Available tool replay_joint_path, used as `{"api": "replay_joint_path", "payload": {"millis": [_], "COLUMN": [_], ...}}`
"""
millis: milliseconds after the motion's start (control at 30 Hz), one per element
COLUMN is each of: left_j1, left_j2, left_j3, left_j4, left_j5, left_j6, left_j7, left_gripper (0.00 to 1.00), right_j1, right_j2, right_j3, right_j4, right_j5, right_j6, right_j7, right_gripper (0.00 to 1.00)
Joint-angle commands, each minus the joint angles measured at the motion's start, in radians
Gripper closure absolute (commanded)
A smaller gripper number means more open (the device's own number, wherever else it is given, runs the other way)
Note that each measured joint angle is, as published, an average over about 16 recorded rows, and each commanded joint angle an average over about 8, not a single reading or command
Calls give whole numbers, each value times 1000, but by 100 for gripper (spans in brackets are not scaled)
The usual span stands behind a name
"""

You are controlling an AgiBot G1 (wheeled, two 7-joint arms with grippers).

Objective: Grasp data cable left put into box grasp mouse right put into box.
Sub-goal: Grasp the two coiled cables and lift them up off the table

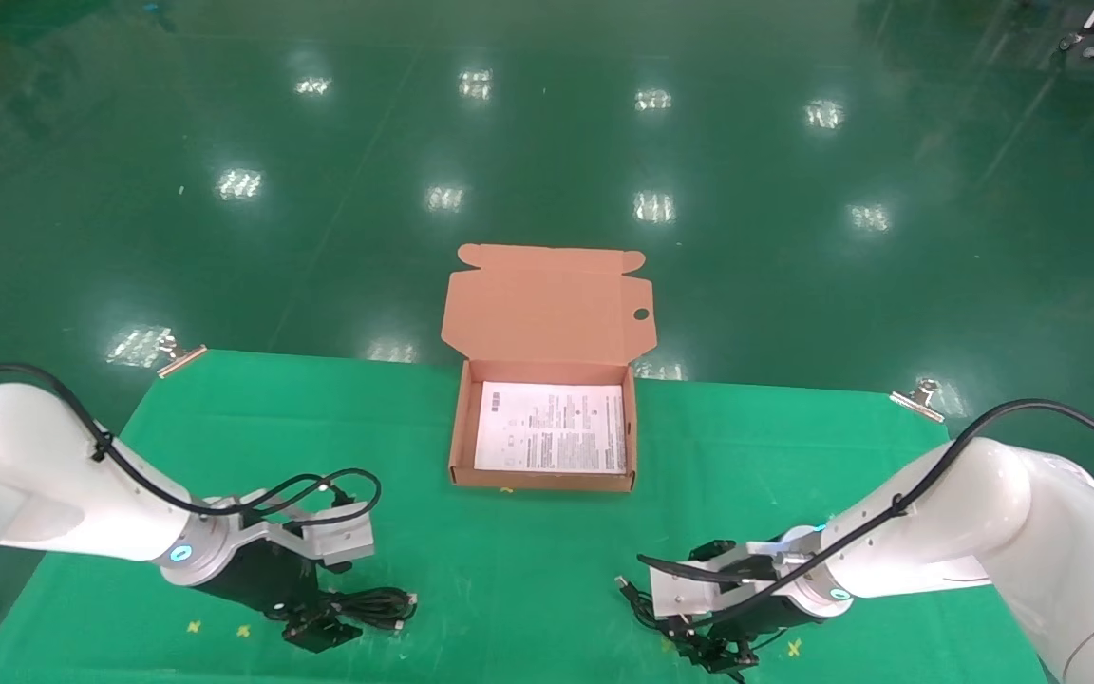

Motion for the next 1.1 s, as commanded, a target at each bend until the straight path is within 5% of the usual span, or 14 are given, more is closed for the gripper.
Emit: {"api": "replay_joint_path", "payload": {"millis": [33, 1100], "left_j1": [0, -32], "left_j2": [0, -43], "left_j3": [1, 4], "left_j4": [-2, -40], "left_j5": [1, 8], "left_j6": [0, 29], "left_j7": [0, 26], "left_gripper": [100, 100], "right_j1": [0, 34], "right_j2": [0, 31], "right_j3": [0, 12], "right_j4": [1, 23], "right_j5": [0, 4], "right_j6": [-1, -3], "right_j7": [1, 10], "right_gripper": [100, 100]}}
